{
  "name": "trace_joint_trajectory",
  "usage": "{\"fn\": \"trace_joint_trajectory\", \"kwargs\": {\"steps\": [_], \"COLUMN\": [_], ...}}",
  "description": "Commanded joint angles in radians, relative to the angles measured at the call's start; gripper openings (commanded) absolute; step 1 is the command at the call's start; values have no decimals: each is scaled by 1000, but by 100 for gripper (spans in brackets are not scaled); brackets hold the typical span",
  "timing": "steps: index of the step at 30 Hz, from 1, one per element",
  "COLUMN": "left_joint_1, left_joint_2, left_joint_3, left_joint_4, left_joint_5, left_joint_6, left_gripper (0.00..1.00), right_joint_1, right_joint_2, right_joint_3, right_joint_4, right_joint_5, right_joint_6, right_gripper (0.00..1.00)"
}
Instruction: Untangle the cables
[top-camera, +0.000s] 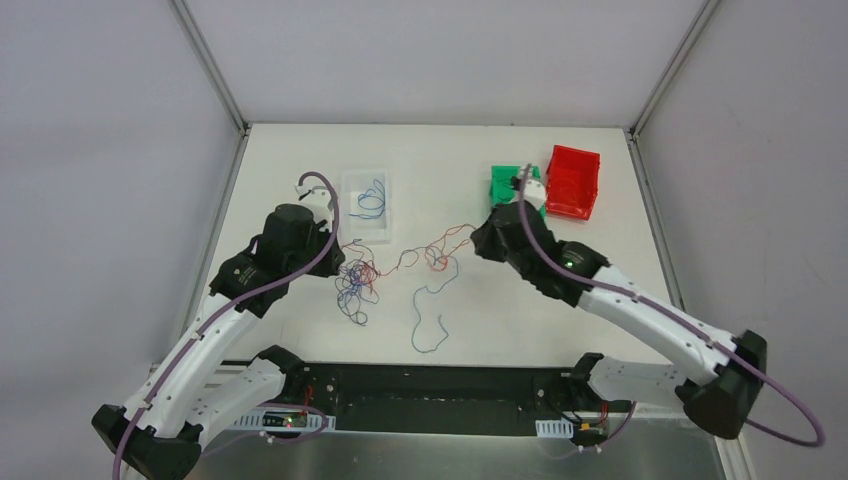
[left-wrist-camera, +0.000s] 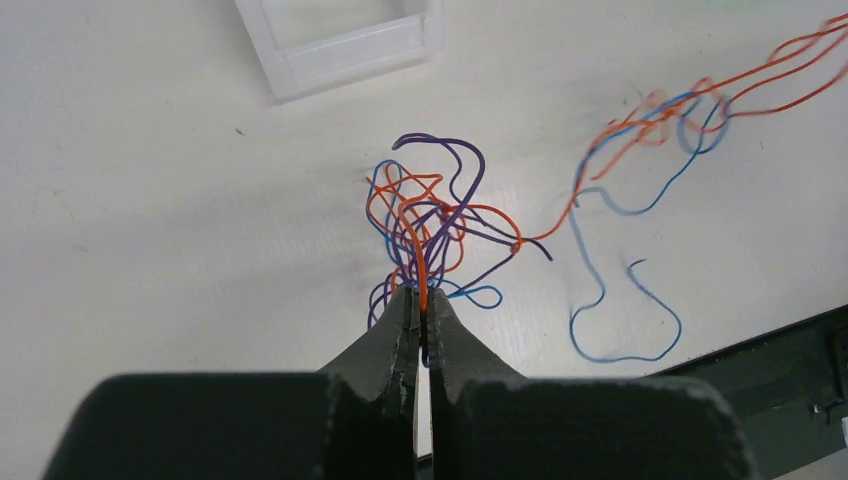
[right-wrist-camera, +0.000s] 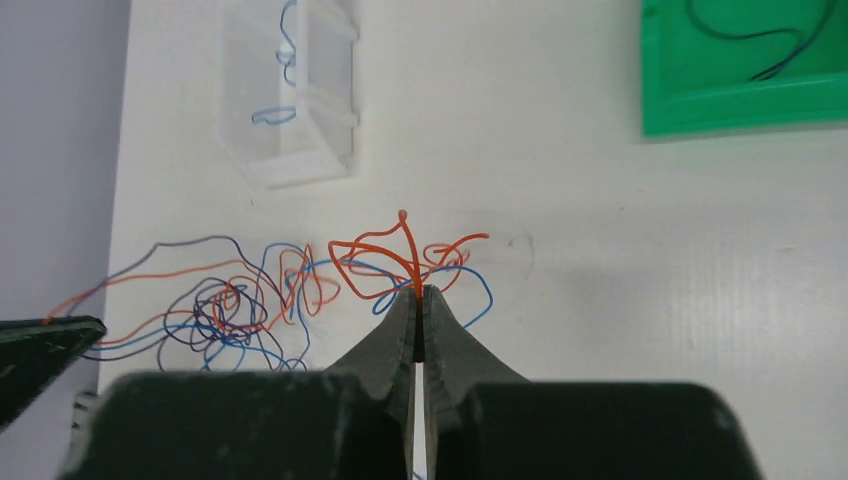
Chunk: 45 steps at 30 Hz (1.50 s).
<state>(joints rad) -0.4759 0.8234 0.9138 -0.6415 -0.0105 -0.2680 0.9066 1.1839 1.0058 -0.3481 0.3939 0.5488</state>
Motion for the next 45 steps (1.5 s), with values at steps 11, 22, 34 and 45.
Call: {"fn": "trace_joint_trajectory", "kwargs": {"steps": [11,22,34,45], "left_joint_1": [6,6,6,-3], "left_joint_2": [7,-62,58,88], "left_joint_3": [6,11,79,69], "left_joint_4": [-58,-105,-23,90], "left_joint_5": [-225,-455,121,352], "left_joint_6": [-6,-97,-7,-14], "left_gripper": [0,0,0,95], "right_joint_1": [-219,-597,-597,-597], "right_joint_2": [-267,-286,-281,-203], "right_joint_3": [284,159,205,416], "right_joint_4": [-415,-450,-300,-253], "right_joint_5": [420,167,-425,-635], "right_joint_6": [-85,-15,-90,-2], "right_gripper": [0,0,0,0]}}
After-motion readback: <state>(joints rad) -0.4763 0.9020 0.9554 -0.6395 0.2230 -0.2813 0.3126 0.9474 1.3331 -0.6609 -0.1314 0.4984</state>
